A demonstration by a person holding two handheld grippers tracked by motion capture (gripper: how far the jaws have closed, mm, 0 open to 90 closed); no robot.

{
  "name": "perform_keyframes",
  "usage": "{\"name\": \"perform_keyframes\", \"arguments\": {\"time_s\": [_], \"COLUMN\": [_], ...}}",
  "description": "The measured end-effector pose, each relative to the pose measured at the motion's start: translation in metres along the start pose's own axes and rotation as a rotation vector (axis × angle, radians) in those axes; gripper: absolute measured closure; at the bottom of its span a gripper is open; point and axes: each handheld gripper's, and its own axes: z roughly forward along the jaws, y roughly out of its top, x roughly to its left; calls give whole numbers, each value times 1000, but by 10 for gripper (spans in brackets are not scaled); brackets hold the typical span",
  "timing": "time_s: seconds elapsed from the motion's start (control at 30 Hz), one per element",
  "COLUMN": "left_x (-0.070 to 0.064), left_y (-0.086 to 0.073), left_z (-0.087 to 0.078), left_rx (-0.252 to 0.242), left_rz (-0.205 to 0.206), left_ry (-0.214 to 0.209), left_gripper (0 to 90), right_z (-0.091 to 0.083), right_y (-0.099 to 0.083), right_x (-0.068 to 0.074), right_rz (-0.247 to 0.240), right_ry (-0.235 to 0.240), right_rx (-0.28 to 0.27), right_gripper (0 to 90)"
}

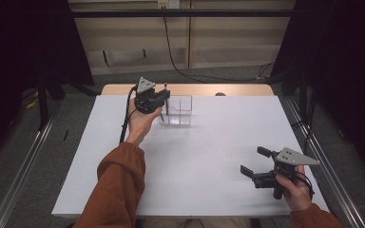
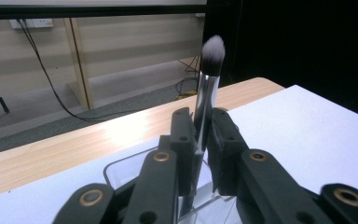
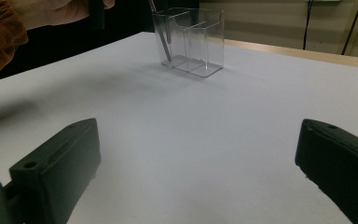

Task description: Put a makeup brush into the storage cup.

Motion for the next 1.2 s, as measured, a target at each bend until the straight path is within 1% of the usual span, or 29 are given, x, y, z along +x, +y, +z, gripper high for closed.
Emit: {"name": "perform_keyframes", "arguments": {"time_s": [0.03,0.13,0.2,0.23,0.27,0.3,0.33,0.4,0.47,0.5,0.53,0.6,0.63,0.73,0.87,0.9,1.0,1.03,1.07,1.13,1.2], "left_x": [0,1,0,1,1,1,1,2,2,2,2,3,3,4,7,8,10,10,11,11,10], "left_y": [0,0,0,0,0,0,0,0,0,0,0,0,0,0,0,0,0,0,0,1,2], "left_z": [0,0,0,-1,-1,-1,-2,-2,-2,-3,-3,-3,-4,-4,-5,-5,-6,-6,-7,-7,-10], "left_rx": [-5,-14,-16,-21,-30,-32,-34,-33,-39,-43,-46,-48,-49,-53,-61,-62,-61,-58,-58,-59,-66], "left_rz": [-11,-11,8,4,0,6,7,24,17,20,19,21,15,2,-9,-6,-3,1,8,-2,-2], "left_ry": [-7,-1,11,14,17,22,20,19,9,11,8,14,15,15,26,23,23,19,24,20,16], "left_gripper": [793,739,699,662,642,628,608,566,523,510,474,409,369,288,207,174,129,114,109,67,50], "right_z": [0,0,0,0,0,0,0,0,-1,-1,-1,-1,-1,-1,-2,-2,-2,-2,-2,-2,-2], "right_y": [0,0,0,0,0,0,0,0,0,0,0,0,0,0,-1,-1,-2,-2,-2,-2,-2], "right_x": [0,0,0,0,0,0,0,0,0,0,0,0,0,-1,-2,-3,-4,-5,-5,-5,-5], "right_rz": [1,6,6,4,5,6,5,5,11,12,13,12,12,13,14,13,20,21,23,21,22], "right_ry": [-1,3,3,2,0,2,2,1,-2,-2,-5,-5,-5,-7,-10,-13,-14,-16,-16,-17,-15], "right_rx": [0,1,0,0,-1,-1,-2,-3,-5,-6,-6,-6,-7,-8,-7,-9,-11,-12,-11,-11,-13], "right_gripper": [0,0,0,0,0,0,0,0,0,0,0,0,0,0,0,0,0,0,0,0,0]}}
